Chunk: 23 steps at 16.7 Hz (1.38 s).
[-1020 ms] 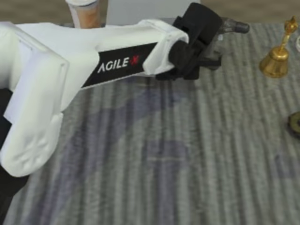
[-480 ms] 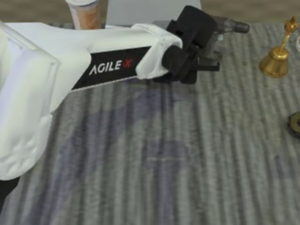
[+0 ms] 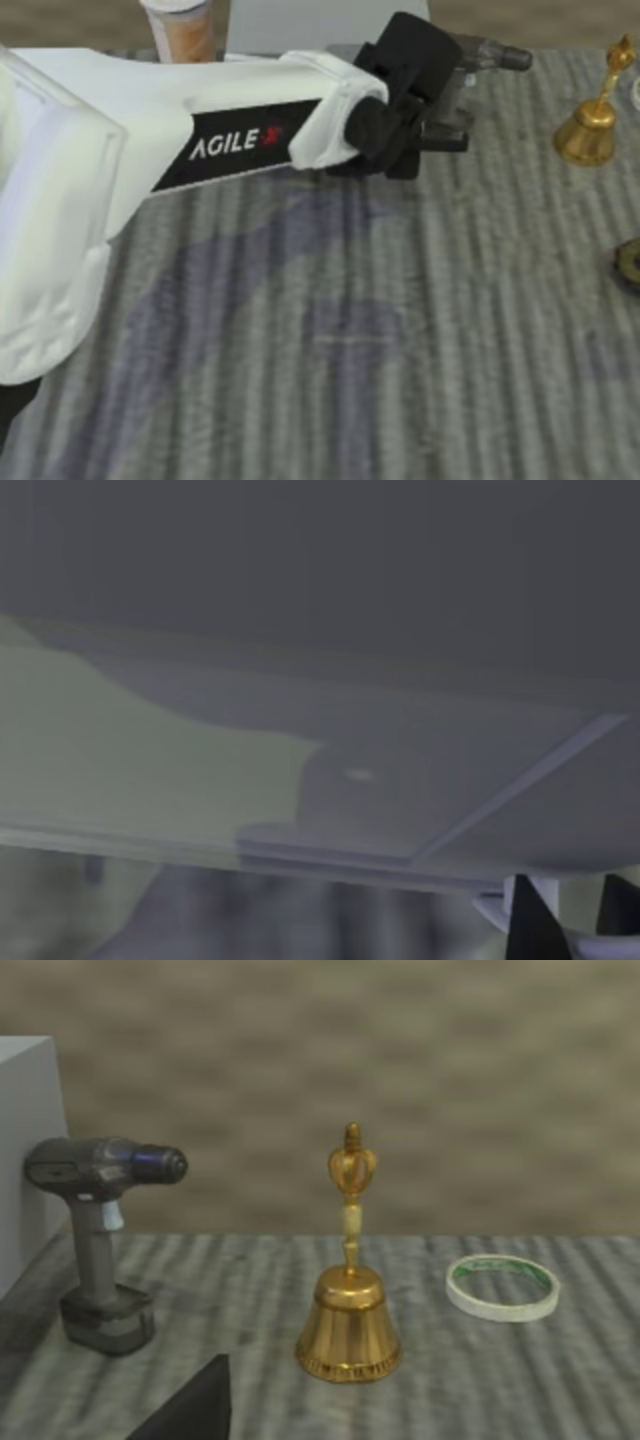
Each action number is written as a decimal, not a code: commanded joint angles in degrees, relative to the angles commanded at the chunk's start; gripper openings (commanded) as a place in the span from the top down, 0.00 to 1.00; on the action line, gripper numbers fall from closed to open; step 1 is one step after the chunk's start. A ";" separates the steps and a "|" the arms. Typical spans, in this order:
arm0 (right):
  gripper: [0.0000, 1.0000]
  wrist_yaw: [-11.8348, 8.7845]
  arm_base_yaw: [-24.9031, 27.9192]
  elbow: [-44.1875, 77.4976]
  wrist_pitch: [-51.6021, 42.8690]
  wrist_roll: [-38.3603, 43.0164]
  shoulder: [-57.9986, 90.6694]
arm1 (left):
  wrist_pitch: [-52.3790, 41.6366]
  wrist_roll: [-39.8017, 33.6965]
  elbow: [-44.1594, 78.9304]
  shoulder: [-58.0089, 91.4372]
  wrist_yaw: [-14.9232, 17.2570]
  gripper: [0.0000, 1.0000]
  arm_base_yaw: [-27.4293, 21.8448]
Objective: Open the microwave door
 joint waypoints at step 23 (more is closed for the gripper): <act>0.00 0.00 0.00 0.00 0.00 0.00 0.00 | 2.56 2.47 -3.80 -2.36 1.88 1.00 0.16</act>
